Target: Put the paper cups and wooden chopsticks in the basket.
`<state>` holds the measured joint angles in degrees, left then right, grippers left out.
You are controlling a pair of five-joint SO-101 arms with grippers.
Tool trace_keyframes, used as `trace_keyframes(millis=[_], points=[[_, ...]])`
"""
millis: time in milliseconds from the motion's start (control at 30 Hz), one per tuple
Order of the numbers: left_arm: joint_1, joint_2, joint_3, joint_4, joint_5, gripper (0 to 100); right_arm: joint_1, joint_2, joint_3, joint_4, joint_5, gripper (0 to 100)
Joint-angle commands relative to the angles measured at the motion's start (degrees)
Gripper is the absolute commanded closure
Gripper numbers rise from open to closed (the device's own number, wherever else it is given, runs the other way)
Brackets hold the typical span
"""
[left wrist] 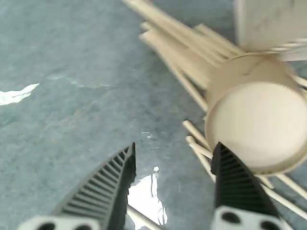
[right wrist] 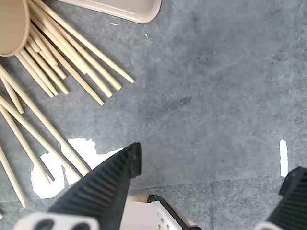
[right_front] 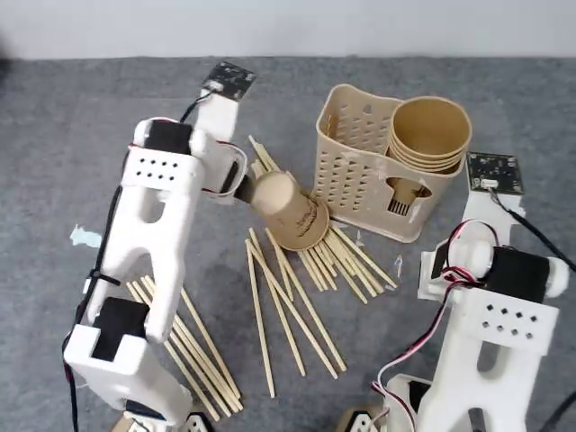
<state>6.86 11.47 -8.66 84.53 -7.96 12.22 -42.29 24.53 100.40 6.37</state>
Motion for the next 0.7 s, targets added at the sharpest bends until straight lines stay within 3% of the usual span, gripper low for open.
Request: trace_keyframes(millis=[0, 200, 400, 500, 667], points=[[-0.3, 0.0, 0.4, -0.9, -0.6, 76, 0.4, -1.5, -0.4, 2.0, 0.6, 55.3], [-1.1, -0.1, 2.1, -1.1, -0.6, 76, 0.5, -1.5, -0.4, 2.0, 0.6, 55.3], [-7.9, 0.0, 4.9, -4.3, -1.1, 76, 0.4, -1.5, -0.4, 2.0, 0.6, 55.3], [-11.3, 0.0, 7.8, -6.8, -5.0, 76, 0.4, -1.5, -0.4, 2.0, 0.6, 55.3], [-12.9, -0.8, 8.7, -6.1, -6.5, 76, 0.3, -1.5, -0.4, 2.0, 0.5, 55.3]])
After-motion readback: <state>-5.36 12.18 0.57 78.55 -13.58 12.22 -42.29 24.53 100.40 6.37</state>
